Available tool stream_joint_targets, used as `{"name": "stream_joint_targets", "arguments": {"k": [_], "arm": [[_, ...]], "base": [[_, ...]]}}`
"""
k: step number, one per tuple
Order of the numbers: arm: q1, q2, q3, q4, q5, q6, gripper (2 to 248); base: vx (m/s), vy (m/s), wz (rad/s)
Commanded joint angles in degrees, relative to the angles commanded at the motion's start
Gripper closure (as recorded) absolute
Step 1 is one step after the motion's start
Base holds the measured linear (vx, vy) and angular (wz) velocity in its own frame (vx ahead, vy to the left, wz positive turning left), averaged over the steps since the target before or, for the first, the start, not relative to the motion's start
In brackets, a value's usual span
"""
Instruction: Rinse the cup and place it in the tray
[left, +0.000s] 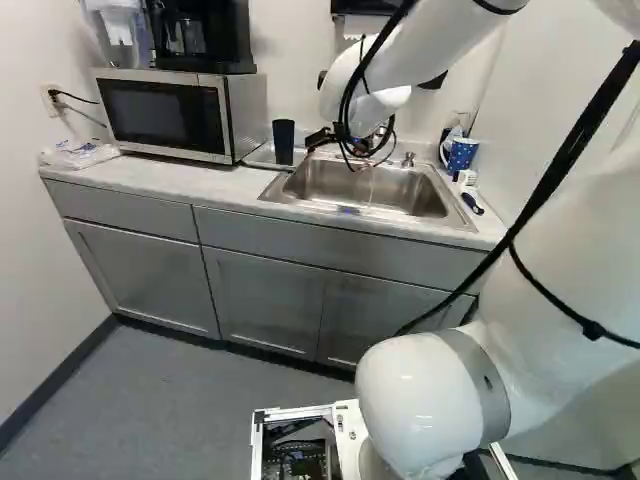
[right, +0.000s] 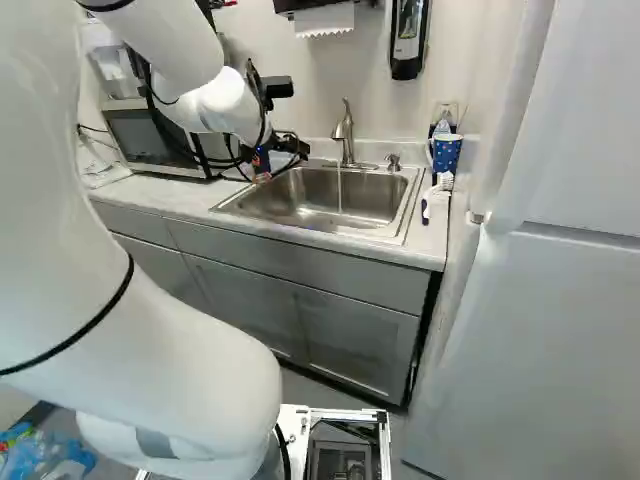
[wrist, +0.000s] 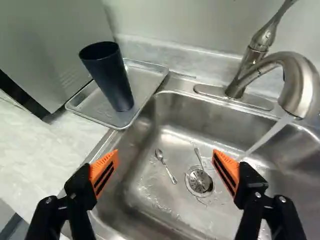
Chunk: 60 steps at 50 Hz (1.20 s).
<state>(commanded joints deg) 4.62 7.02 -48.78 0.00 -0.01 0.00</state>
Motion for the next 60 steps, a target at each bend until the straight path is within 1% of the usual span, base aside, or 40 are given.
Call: {"name": "stream_joint_targets", "arguments": {"k": [26,46,60], "arm": [[4.28,-4.74,-4.56,0.00,3.47,0.00,3],[5.57,-12.08,-9.98,0.00,7.86,0.00,3],[6.93,-16.29,-12.72,0.00,11.44,0.00,3]], "base": [[0.000,0.000,0.000],[0.000,0.000,0.000],[0.000,0.000,0.000]]}}
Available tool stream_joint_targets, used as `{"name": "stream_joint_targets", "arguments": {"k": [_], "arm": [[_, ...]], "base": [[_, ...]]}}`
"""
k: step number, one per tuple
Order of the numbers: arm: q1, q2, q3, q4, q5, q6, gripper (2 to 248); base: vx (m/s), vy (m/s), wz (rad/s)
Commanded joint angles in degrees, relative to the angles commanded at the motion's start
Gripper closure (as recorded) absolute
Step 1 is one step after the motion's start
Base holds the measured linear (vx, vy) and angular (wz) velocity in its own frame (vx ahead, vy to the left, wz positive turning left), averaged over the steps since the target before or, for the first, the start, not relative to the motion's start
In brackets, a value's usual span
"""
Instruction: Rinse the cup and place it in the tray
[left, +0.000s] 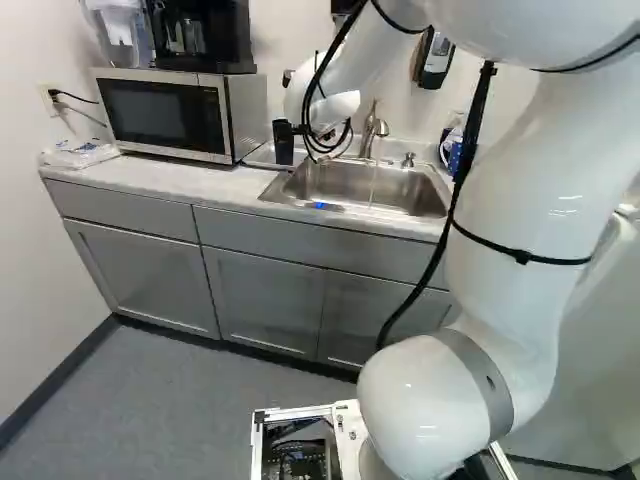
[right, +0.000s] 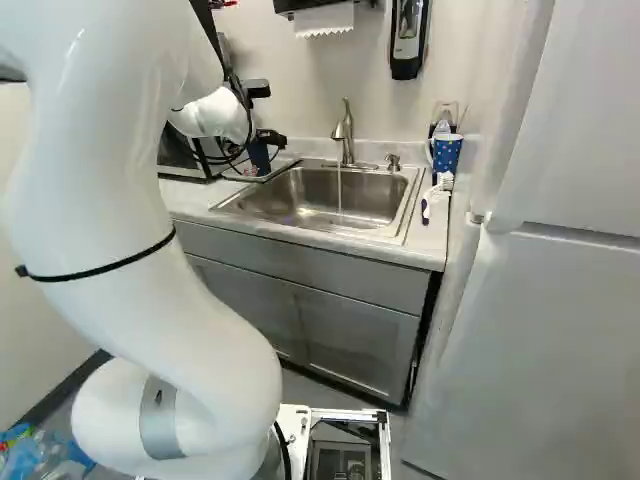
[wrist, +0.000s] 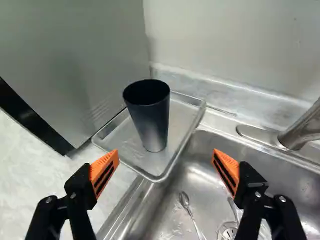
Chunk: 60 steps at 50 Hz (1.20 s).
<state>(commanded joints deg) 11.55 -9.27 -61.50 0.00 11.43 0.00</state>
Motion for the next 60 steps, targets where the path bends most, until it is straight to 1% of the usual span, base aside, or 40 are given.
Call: {"name": "stream_joint_targets", "arguments": {"k": [11,38,60], "arm": [[0.47,-2.31,-1.15,0.00,2.62,0.00,3],[0.33,-6.80,-2.84,0.00,10.03,0.00,3],[0.89,-9.99,-3.78,0.00,15.82,0.00,3]], "base": [[0.000,0.000,0.000],[0.000,0.000,0.000],[0.000,0.000,0.000]]}}
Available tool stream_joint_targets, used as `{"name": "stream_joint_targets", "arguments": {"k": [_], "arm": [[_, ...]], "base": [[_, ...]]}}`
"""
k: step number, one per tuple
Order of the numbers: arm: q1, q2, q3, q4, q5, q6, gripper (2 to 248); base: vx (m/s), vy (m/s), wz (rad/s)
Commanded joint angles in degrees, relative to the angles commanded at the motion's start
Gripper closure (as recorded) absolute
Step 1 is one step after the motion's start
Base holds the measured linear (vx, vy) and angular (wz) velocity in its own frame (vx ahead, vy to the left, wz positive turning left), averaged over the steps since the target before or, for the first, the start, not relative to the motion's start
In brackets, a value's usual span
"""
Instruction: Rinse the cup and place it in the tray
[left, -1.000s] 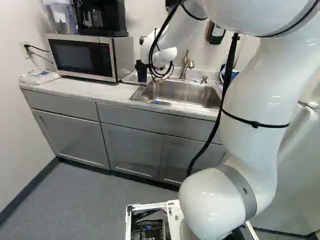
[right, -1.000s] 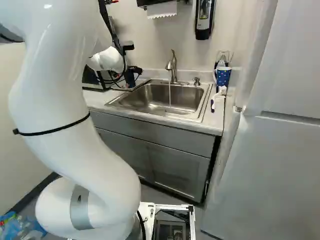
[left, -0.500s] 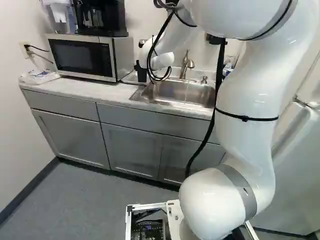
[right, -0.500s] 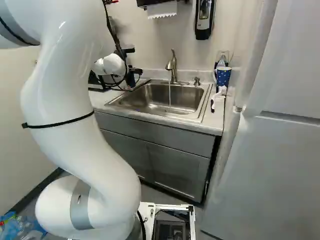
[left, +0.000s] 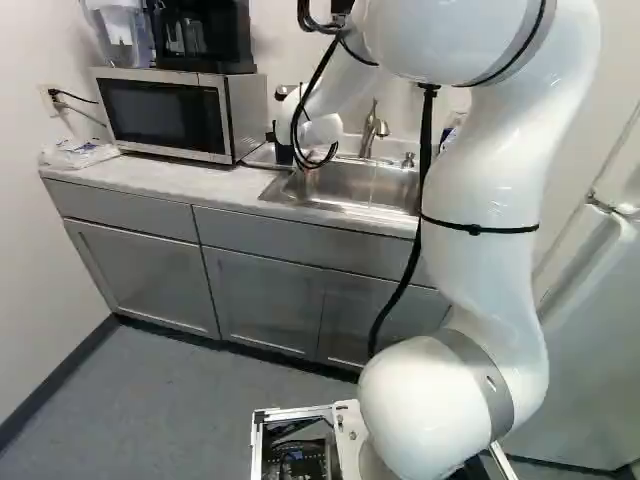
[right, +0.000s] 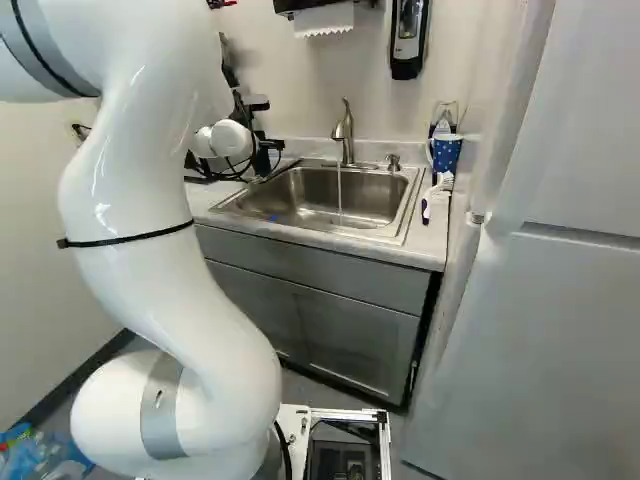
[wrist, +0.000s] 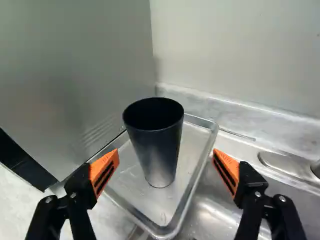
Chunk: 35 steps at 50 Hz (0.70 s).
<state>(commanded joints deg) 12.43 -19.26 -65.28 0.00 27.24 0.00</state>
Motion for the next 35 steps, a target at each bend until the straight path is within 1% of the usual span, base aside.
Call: {"name": "stream_joint_targets", "arguments": {"k": [17,35], "arm": [[0.36,-2.66,-1.02,0.00,3.89,0.00,3],[0.28,-5.33,-1.97,0.00,4.90,0.00,3]], "base": [[0.000,0.000,0.000],[0.000,0.000,0.000]]}}
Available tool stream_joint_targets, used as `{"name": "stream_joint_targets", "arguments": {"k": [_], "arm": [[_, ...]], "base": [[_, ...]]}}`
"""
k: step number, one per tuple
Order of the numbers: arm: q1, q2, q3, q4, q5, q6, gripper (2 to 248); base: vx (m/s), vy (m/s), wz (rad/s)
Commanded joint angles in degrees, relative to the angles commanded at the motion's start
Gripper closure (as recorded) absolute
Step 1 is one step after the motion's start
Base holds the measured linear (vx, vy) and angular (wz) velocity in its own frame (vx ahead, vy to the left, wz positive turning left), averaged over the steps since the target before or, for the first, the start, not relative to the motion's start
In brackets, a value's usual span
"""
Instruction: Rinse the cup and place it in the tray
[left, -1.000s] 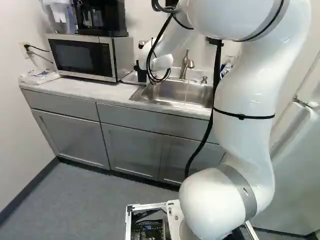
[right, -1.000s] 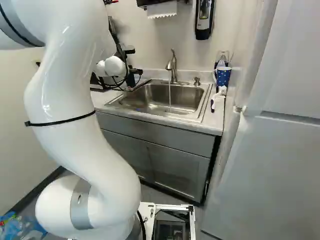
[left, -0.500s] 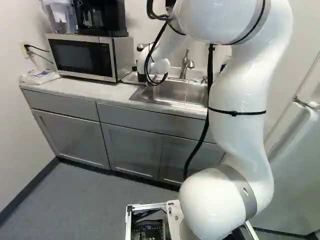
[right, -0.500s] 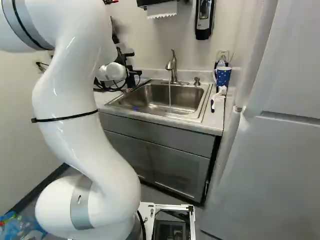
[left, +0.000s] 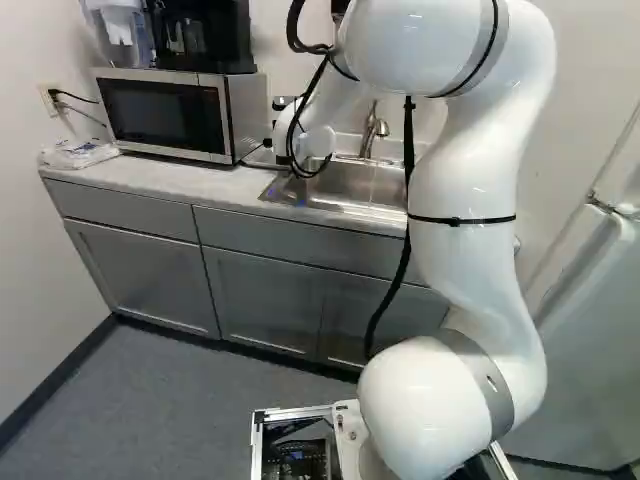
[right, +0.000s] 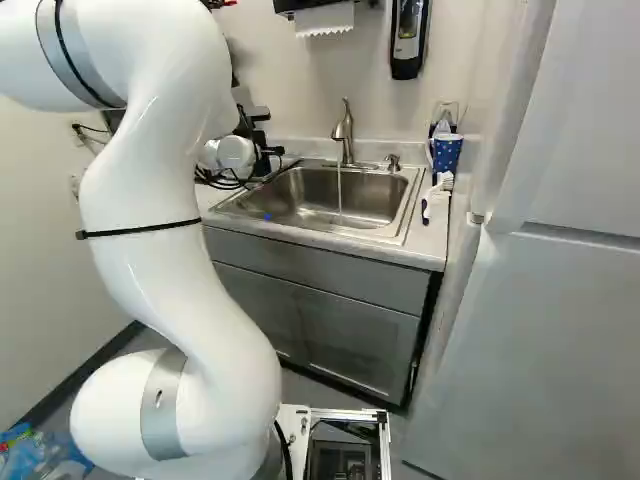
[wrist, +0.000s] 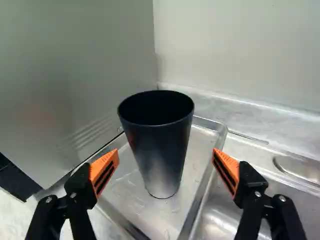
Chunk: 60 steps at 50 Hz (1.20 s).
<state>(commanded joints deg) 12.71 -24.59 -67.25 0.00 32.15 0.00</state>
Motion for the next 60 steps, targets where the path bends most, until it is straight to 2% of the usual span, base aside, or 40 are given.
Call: {"name": "stream_joint_targets", "arguments": {"k": [21,41,42,46,47,51,52,56,57,60], "arm": [[0.65,-2.87,-2.44,0.00,3.62,0.00,3],[0.80,-3.51,-3.25,0.00,3.71,0.00,3],[0.80,-3.51,-3.25,0.00,3.71,0.00,27],[0.80,-3.51,-3.25,0.00,3.71,0.00,27],[0.80,-3.51,-3.25,0.00,3.71,0.00,66],[0.80,-3.51,-3.25,0.00,3.71,0.00,66],[0.80,-3.51,-3.25,0.00,3.71,0.00,104],[0.80,-3.51,-3.25,0.00,3.71,0.00,104],[0.80,-3.51,-3.25,0.00,3.71,0.00,124],[0.80,-3.51,-3.25,0.00,3.71,0.00,124]], "base": [[0.000,0.000,0.000],[0.000,0.000,0.000],[0.000,0.000,0.000],[0.000,0.000,0.000],[0.000,0.000,0.000],[0.000,0.000,0.000],[0.000,0.000,0.000],[0.000,0.000,0.000],[0.000,0.000,0.000],[0.000,0.000,0.000]]}}
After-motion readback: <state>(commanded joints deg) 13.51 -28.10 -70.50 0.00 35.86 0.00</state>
